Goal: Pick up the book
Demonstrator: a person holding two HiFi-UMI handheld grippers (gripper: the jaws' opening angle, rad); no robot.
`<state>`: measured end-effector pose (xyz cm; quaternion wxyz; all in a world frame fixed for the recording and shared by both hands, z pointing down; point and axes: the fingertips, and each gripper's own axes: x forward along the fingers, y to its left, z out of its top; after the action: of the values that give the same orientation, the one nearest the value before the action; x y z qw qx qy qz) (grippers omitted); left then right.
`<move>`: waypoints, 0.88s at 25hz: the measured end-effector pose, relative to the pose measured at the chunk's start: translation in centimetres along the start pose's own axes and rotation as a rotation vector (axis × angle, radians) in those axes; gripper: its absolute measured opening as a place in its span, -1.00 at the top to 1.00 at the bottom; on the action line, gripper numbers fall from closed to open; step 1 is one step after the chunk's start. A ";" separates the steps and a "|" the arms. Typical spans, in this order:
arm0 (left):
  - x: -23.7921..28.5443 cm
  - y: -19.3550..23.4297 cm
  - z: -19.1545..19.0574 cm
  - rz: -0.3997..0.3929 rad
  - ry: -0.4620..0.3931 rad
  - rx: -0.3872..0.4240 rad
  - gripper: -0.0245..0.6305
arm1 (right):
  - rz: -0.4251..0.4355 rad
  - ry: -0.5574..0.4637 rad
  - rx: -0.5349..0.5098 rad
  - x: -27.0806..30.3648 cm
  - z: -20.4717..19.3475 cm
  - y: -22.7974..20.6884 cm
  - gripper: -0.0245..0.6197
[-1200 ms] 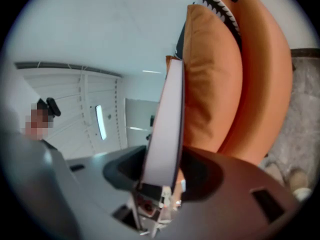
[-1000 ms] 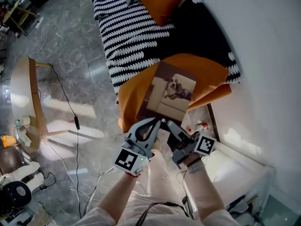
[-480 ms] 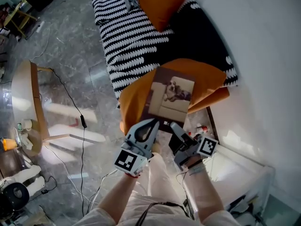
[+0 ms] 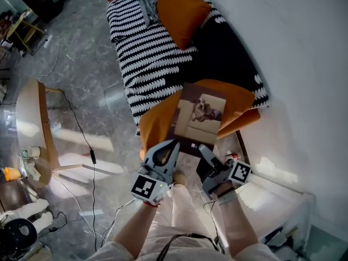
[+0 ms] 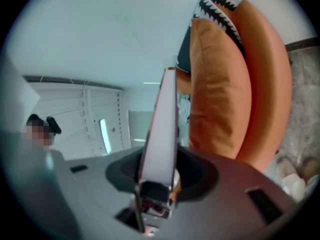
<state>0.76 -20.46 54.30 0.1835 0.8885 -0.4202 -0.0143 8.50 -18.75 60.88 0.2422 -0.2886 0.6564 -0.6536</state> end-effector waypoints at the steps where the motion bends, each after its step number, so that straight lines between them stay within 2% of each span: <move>1: 0.2 -0.1 0.4 0.000 -0.002 0.001 0.85 | 0.003 -0.003 -0.002 0.0 0.3 0.5 0.41; 8: 0.0 0.4 2.1 -0.003 -0.018 0.021 0.85 | 0.001 -0.034 -0.028 0.4 1.1 2.0 0.40; 22: -1.4 1.1 6.2 0.000 -0.057 0.061 0.85 | 0.076 -0.070 -0.071 0.4 1.2 7.5 0.40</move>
<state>-2.08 -21.95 48.71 0.1443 0.8929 -0.4256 -0.0267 8.62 -20.07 53.34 0.2794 -0.2945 0.6807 -0.6098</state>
